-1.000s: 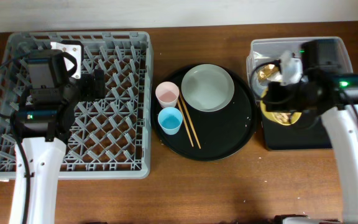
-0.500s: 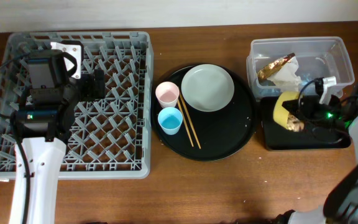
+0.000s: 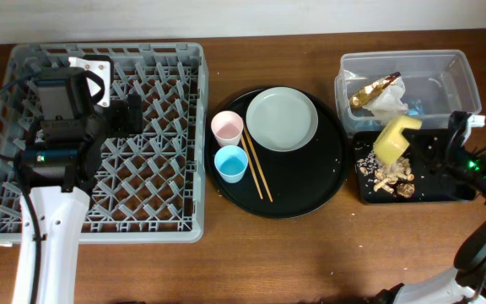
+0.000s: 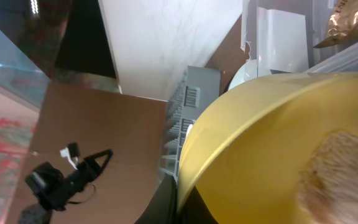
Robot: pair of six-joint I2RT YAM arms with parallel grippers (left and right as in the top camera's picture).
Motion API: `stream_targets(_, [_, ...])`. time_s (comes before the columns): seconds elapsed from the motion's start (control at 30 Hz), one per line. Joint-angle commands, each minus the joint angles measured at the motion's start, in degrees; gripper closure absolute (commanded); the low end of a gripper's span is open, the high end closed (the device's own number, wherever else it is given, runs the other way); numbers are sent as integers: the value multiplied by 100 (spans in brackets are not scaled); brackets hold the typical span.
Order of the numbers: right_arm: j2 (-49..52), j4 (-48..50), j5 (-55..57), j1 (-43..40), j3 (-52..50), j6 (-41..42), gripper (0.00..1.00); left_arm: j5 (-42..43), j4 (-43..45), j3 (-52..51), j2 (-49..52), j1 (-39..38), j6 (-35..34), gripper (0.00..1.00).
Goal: Sort waste into correct bins and load items into the dishwasher rack
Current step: 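Tip the yellow bowl over the black tray to dump scraps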
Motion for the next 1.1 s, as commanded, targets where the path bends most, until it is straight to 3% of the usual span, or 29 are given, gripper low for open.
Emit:
stream_targets(0.0, [-7,-15,-304,-72,-39,492,96,-44,4,98,-13,-17,-55,1])
stream_targets(0.87, [-623,-118,92,715,-33,745,96,-44,4,98,-13,-17,-57,1])
stream_targets(0.97, [-826,-131,514,1027,-28,748,96,-44,4,98,-13,-17,-57,1])
stream_targets(1.07, [-1379,-127,1335,1904,59,903,96,-44,4,98,-13,-17,-55,1])
